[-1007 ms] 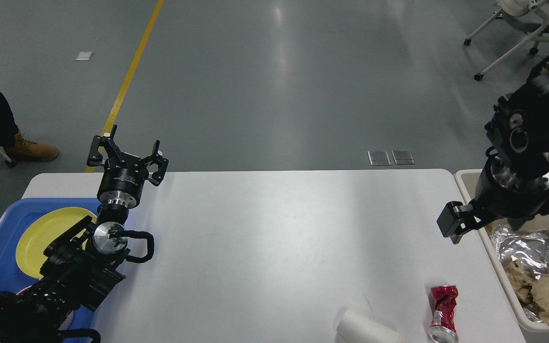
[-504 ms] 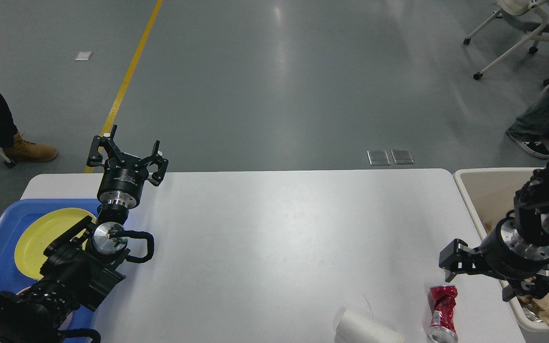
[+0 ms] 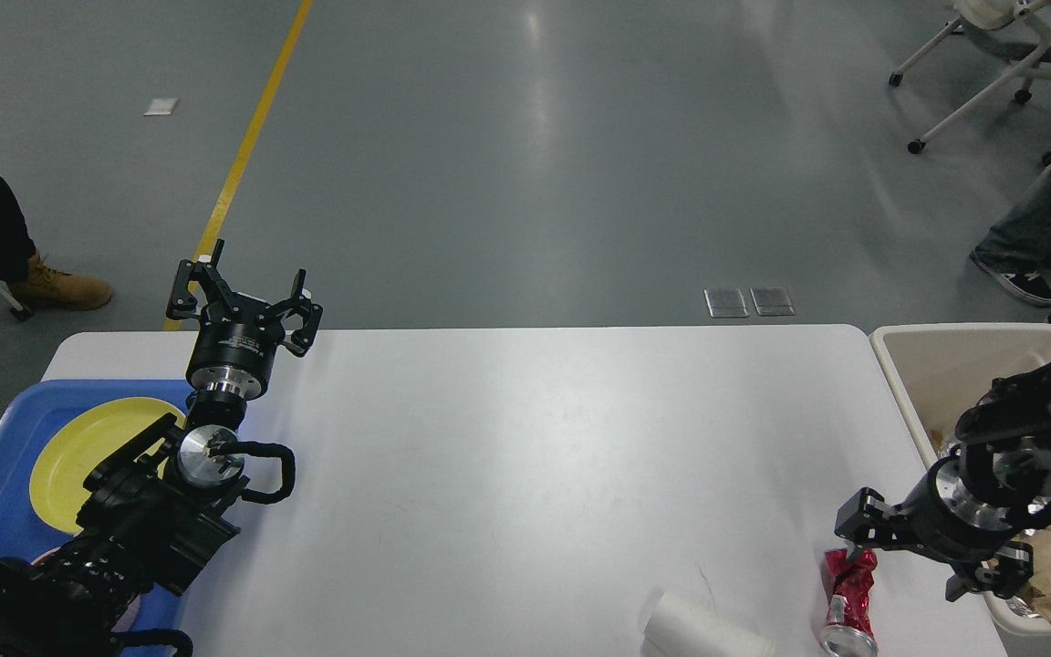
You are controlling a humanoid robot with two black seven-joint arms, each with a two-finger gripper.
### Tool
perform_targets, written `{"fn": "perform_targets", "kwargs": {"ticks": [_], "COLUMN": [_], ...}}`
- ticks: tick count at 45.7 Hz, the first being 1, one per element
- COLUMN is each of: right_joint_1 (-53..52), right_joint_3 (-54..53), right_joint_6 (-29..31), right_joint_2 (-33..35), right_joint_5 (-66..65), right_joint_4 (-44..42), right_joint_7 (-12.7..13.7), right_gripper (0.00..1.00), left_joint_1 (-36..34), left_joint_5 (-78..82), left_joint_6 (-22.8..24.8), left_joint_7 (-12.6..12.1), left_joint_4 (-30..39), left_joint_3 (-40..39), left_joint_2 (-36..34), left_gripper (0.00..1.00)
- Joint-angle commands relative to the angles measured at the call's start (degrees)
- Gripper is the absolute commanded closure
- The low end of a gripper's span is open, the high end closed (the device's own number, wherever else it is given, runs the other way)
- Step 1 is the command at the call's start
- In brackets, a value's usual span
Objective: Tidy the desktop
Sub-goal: 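Close the right gripper on the red soda can, then lift the red soda can up above the white bin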
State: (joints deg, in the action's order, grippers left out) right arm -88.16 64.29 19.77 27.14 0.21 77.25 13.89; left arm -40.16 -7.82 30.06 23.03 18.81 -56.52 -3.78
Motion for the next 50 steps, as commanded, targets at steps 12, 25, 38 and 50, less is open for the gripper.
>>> {"fn": "perform_targets", "kwargs": {"ticks": [12,25,38,50], "right_joint_1": [7.0,14.2,20.0,21.5], "right_joint_3": [-5.4,-10.1,-10.3,-10.4], "right_joint_6": [-0.2,-0.1,-0.2,0.4], "right_joint_2": [-3.0,-3.8,-5.4,-6.0], "right_joint_5": [-11.7,-14.2,-14.5,-14.5], "right_joint_4": [-4.2,-9.4,-16.1,-17.2], "right_joint_7": [-0.4,-0.4,-0.5,-0.4], "right_gripper": [0.00,0.00,0.00,0.29], "left_joint_1": [0.0,0.0,0.0,0.0], "left_joint_5": [0.0,0.0,0.0,0.0], "left_joint_6": [0.0,0.0,0.0,0.0], "left_joint_7": [0.0,0.0,0.0,0.0], "left_joint_4": [0.0,0.0,0.0,0.0], "left_joint_3": [0.0,0.0,0.0,0.0], "left_joint_2": [0.0,0.0,0.0,0.0], "left_gripper": [0.04,0.04,0.04,0.04]}}
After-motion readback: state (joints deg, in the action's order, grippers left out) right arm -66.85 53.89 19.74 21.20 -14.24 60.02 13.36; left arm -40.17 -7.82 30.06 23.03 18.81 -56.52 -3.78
